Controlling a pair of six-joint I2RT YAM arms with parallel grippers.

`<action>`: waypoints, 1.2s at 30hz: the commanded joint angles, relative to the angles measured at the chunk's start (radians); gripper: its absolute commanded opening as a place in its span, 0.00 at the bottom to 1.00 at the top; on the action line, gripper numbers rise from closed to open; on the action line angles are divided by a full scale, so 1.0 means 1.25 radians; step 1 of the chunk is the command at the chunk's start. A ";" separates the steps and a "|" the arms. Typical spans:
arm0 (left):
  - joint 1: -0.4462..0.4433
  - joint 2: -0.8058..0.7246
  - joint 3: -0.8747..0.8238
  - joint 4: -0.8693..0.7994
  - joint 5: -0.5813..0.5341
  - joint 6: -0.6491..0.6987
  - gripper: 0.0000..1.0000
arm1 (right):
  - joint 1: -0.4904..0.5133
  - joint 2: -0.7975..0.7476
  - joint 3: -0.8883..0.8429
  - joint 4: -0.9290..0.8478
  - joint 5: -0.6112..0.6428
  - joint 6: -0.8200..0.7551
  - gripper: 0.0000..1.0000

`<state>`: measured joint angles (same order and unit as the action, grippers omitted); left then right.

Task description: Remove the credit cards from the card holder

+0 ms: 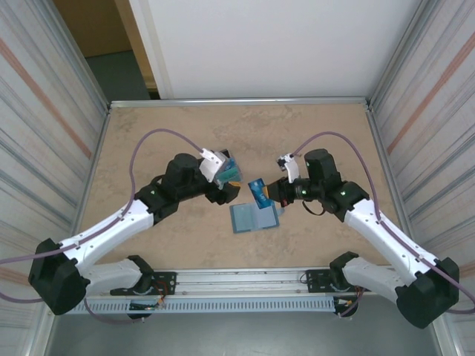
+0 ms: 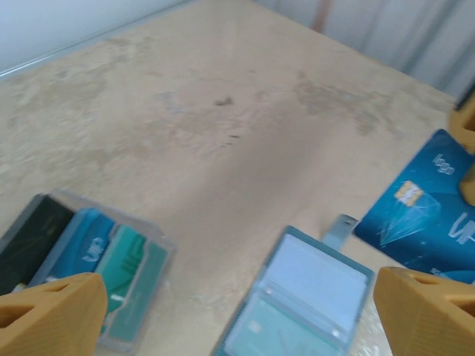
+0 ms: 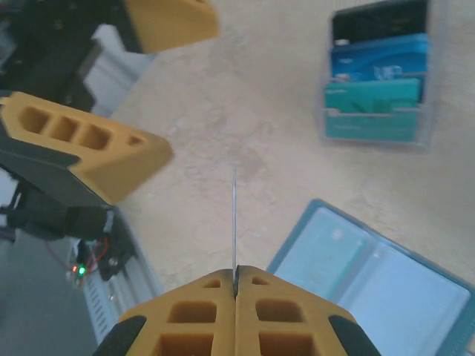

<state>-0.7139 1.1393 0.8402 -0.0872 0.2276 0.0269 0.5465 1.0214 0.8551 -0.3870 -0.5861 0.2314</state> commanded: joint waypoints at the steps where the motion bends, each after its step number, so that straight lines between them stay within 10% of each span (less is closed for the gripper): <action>1: 0.004 0.005 0.057 -0.054 0.190 0.115 0.89 | 0.033 0.012 0.054 -0.060 -0.030 -0.092 0.00; 11: 0.004 0.050 0.129 -0.160 0.384 0.229 0.65 | 0.085 0.055 0.113 -0.107 -0.034 -0.155 0.00; 22: -0.003 0.113 0.159 -0.214 0.444 0.274 0.31 | 0.091 0.084 0.147 -0.111 -0.047 -0.177 0.00; 27: -0.007 0.128 0.165 -0.213 0.439 0.280 0.00 | 0.092 0.092 0.140 -0.099 -0.045 -0.174 0.00; 30: -0.007 0.125 0.160 -0.206 0.428 0.280 0.00 | 0.090 0.078 0.129 -0.085 -0.011 -0.164 0.00; 36: -0.006 0.074 0.108 -0.137 0.346 0.249 0.00 | 0.066 0.009 0.086 -0.030 0.084 -0.114 0.44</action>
<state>-0.7177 1.2789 1.0023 -0.3153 0.7143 0.3538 0.6445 1.0954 0.9901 -0.4816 -0.5556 0.0406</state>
